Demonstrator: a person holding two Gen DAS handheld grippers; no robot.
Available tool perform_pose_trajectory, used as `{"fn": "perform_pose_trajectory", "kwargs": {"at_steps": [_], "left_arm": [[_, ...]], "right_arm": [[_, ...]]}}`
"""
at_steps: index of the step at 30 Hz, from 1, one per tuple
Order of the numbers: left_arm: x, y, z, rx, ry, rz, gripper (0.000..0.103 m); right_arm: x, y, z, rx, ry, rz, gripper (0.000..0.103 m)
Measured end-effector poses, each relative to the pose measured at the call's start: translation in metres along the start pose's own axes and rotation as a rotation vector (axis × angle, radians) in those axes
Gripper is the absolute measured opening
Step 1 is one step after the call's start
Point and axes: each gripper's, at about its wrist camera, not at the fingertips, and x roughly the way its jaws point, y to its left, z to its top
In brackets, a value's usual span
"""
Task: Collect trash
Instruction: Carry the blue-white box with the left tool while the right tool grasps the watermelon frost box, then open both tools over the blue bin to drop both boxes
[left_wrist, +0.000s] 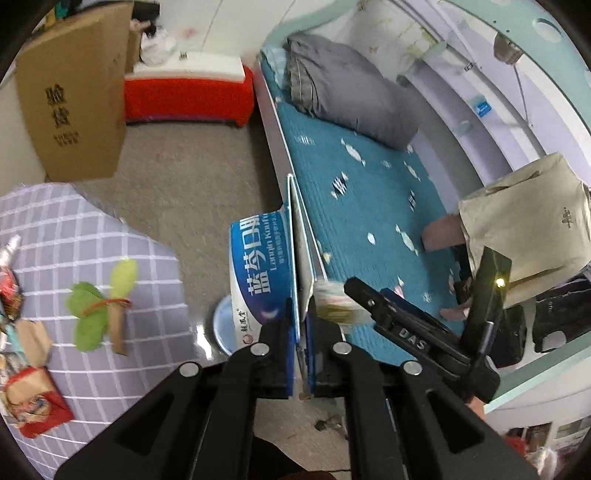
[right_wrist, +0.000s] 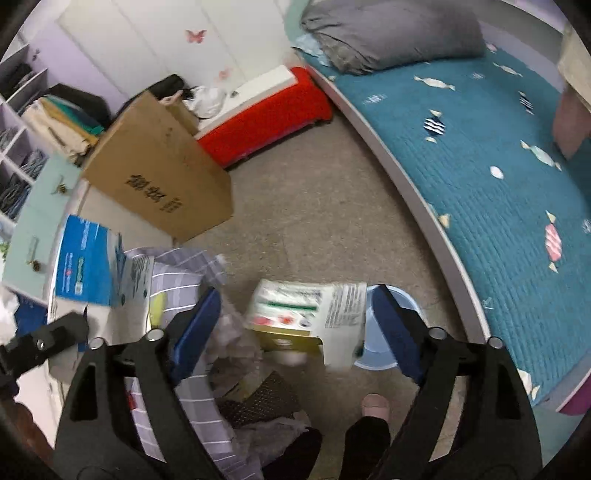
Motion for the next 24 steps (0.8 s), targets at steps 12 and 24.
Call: {"fn": "perform_pose_trajectory", "kwargs": {"at_steps": [12, 24], "left_arm": [[0.050, -0.043, 0.001, 0.082, 0.100, -0.030, 0.005], [0.074, -0.082, 0.002, 0.172, 0.137, -0.064, 0.007]], "right_arm": [[-0.053, -0.030, -0.001, 0.001, -0.119, -0.045, 0.089], [-0.100, -0.054, 0.005, 0.009, -0.244, -0.110, 0.089]]}}
